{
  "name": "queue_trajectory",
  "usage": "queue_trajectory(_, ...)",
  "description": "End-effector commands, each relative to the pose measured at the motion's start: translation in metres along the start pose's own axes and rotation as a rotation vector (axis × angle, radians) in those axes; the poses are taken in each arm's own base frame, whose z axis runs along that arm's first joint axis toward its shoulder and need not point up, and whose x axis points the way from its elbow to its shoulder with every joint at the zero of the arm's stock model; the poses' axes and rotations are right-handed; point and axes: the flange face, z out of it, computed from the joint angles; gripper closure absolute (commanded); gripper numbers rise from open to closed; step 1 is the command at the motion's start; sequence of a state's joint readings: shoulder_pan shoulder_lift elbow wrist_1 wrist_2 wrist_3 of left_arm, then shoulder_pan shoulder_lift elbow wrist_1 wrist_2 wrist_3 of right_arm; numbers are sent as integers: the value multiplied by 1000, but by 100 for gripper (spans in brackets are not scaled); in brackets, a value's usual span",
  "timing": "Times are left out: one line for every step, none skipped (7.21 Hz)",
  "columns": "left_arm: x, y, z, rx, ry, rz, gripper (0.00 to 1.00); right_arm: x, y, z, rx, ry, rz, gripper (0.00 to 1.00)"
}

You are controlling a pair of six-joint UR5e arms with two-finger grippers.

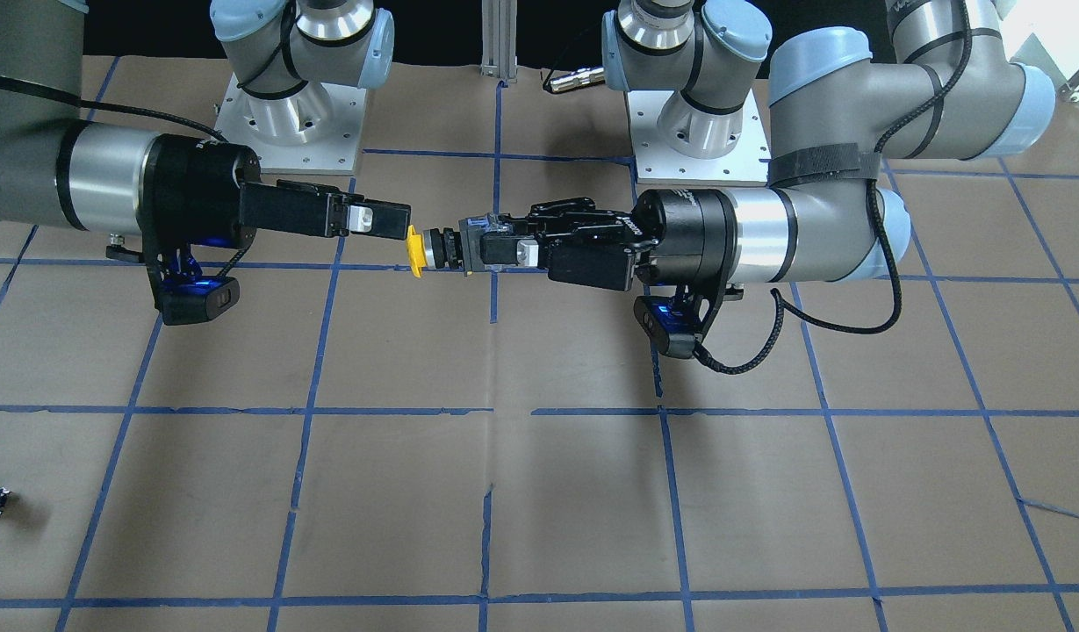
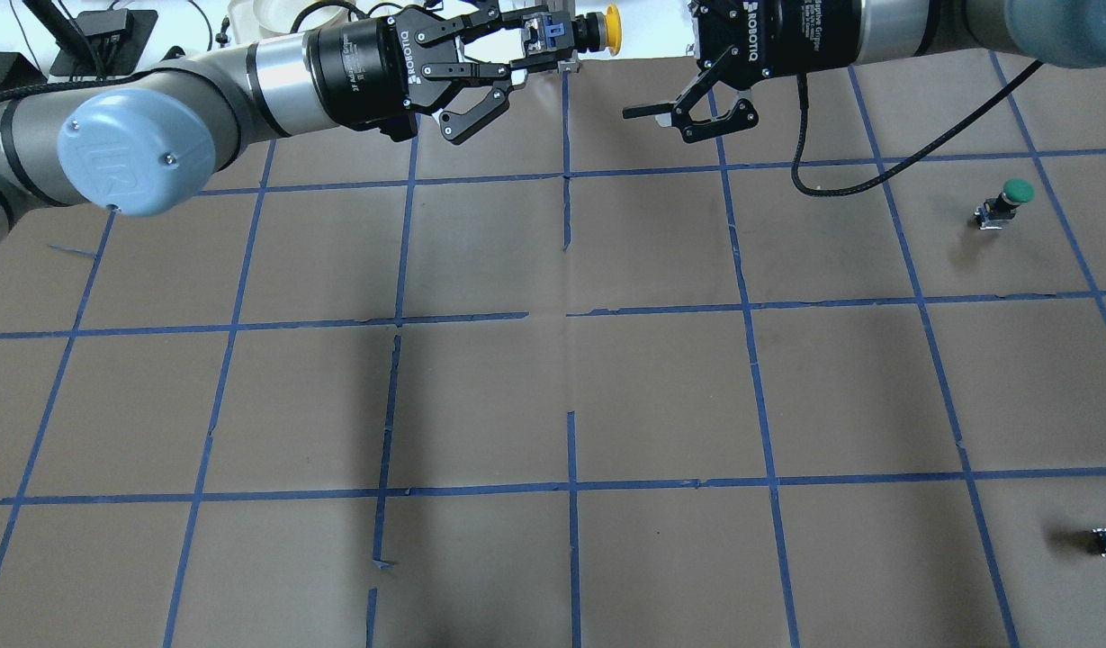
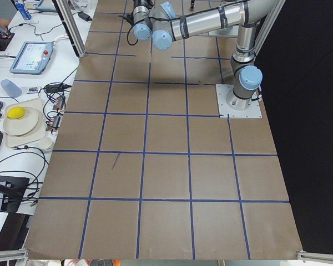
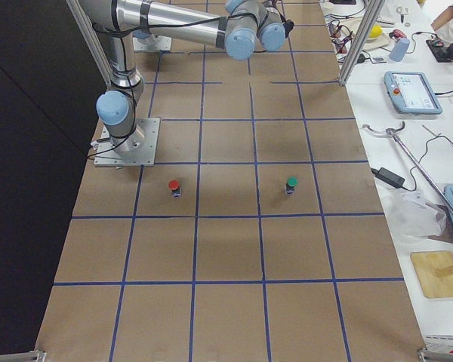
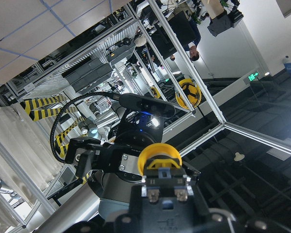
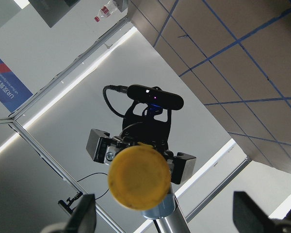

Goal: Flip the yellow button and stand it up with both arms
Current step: 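Hold the button up with the left gripper while the right gripper approaches its yellow cap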

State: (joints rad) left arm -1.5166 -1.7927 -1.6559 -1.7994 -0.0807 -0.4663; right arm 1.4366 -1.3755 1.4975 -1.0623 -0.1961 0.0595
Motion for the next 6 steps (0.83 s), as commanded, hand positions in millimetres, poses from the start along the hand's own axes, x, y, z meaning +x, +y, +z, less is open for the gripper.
queue_trajectory(0, 3, 0, 0, 1, 3, 96, -1, -9, 1, 1, -9, -20, 2)
queue_trajectory(1, 4, 0, 0, 1, -4, 96, -1, -10, 1, 3, -8, -27, 4)
queue_trajectory(1, 4, 0, -1, 2, -6, 96, -3, -10, 1, 3, -9, -29, 13)
queue_trajectory(1, 4, 0, -1, 2, -6, 96, -4, -8, 0, 5, -10, -33, 21)
queue_trajectory(2, 4, 0, -1, 2, -4, 96, -6, -6, 0, 5, -11, -38, 38)
queue_trajectory(2, 4, 0, -1, 2, -1, 96, -9, -6, 0, 3, -41, -39, 52)
